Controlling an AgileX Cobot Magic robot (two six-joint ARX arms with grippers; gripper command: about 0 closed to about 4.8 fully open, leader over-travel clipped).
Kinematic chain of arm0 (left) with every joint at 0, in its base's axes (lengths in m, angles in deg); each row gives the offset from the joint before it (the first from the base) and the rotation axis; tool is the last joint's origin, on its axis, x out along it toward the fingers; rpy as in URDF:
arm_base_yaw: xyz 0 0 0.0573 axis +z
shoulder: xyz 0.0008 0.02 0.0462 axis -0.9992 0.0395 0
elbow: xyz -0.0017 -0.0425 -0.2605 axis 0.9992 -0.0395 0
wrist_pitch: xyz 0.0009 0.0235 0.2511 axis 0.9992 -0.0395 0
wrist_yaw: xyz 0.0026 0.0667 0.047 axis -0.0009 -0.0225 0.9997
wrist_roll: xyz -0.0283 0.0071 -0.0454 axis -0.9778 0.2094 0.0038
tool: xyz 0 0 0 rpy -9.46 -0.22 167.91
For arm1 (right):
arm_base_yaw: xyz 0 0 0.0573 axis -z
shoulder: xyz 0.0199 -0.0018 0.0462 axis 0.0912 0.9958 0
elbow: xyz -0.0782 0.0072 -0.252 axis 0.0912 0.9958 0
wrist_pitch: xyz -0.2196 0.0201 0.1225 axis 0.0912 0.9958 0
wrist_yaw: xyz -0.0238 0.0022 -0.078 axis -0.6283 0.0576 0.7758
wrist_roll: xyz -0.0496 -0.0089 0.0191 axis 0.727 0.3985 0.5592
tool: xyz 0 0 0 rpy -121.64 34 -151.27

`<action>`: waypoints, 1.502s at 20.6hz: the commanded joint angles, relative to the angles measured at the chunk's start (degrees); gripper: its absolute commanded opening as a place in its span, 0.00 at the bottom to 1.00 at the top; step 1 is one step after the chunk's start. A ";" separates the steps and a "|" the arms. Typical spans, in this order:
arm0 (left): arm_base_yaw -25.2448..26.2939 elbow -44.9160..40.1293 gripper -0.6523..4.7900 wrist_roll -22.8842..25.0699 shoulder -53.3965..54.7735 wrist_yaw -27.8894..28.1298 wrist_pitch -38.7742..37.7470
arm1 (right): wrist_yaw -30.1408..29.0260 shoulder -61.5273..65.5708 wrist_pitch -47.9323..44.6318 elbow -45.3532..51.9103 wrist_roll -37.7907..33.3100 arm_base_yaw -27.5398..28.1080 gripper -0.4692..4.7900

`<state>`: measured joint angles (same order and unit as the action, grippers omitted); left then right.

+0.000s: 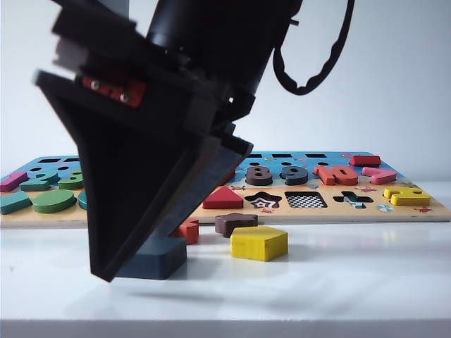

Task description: Insert the cube into the slot.

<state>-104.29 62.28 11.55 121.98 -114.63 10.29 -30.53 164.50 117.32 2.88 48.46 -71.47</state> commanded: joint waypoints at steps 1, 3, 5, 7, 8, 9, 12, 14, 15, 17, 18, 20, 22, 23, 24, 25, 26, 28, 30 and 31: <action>-0.04 0.28 0.15 0.24 -0.07 -0.44 0.94 | 0.24 0.35 -0.48 -0.31 -0.24 -0.11 0.70; -0.04 0.28 0.15 0.24 -0.07 -0.44 0.94 | 0.70 0.37 -0.63 -0.31 -0.20 -0.11 0.67; -0.04 0.28 0.15 0.24 -0.07 -0.44 0.94 | 2.38 0.37 -0.48 -0.31 -0.13 -0.02 0.66; -0.04 0.28 0.15 0.24 -0.07 -0.44 0.94 | 2.56 0.37 -0.35 -0.31 -0.11 0.17 0.66; -0.04 0.28 0.15 0.24 -0.07 -0.44 0.94 | 2.58 0.37 -0.20 -0.31 -0.07 0.17 0.66; -0.04 0.28 0.15 0.24 -0.07 -0.44 0.94 | 2.58 0.37 -0.13 -0.31 -0.04 0.17 0.64; -0.04 0.28 0.15 0.24 -0.07 -0.44 0.94 | 2.56 0.37 0.13 -0.31 -0.02 0.17 0.58; -0.04 0.28 0.15 0.24 -0.07 -0.44 0.94 | 2.56 0.37 0.17 -0.31 0.00 0.17 0.54; -0.04 0.28 0.15 0.24 -0.07 -0.44 0.94 | 2.54 0.37 0.24 -0.31 0.00 0.17 0.52; -0.04 0.28 0.15 0.24 -0.07 -0.44 0.94 | 2.54 0.37 0.31 -0.31 0.00 0.17 0.49; -0.04 0.28 0.15 0.24 -0.07 -0.44 0.94 | 2.54 0.37 0.31 -0.31 0.00 0.17 0.48; -0.04 0.28 0.15 0.24 -0.07 -0.44 0.94 | 2.54 0.37 0.35 -0.31 0.00 0.17 0.46; -0.04 0.28 0.15 0.24 -0.07 -0.44 0.94 | 2.54 0.37 0.52 -0.31 0.00 0.17 0.44; -0.07 0.28 0.15 0.24 -0.07 -0.44 0.94 | 2.54 0.37 0.68 -0.31 0.00 0.17 0.42; -0.07 0.28 0.15 0.24 -0.07 -0.44 0.94 | 2.54 0.37 0.74 -0.31 0.00 0.17 0.42; -0.04 0.28 0.15 0.24 -0.07 -0.44 0.94 | 2.54 0.35 0.85 -0.31 0.00 0.15 0.40; -0.04 0.28 0.15 0.24 -0.07 -0.44 0.94 | 2.54 0.31 0.92 -0.31 0.00 0.15 0.37; -0.04 0.28 0.15 0.24 -0.07 -0.44 0.94 | 2.54 0.22 1.05 -0.33 0.00 0.15 0.33; -0.04 0.28 0.15 0.24 -0.07 -0.44 0.94 | 2.54 -0.07 1.31 -0.33 0.00 0.15 0.32; -0.04 0.28 0.15 0.24 -0.07 -0.44 0.94 | 2.54 -0.42 1.40 -0.33 -0.02 0.15 0.32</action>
<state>-104.29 62.28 11.55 121.98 -114.63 10.29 -28.04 164.72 118.58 2.86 48.44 -71.25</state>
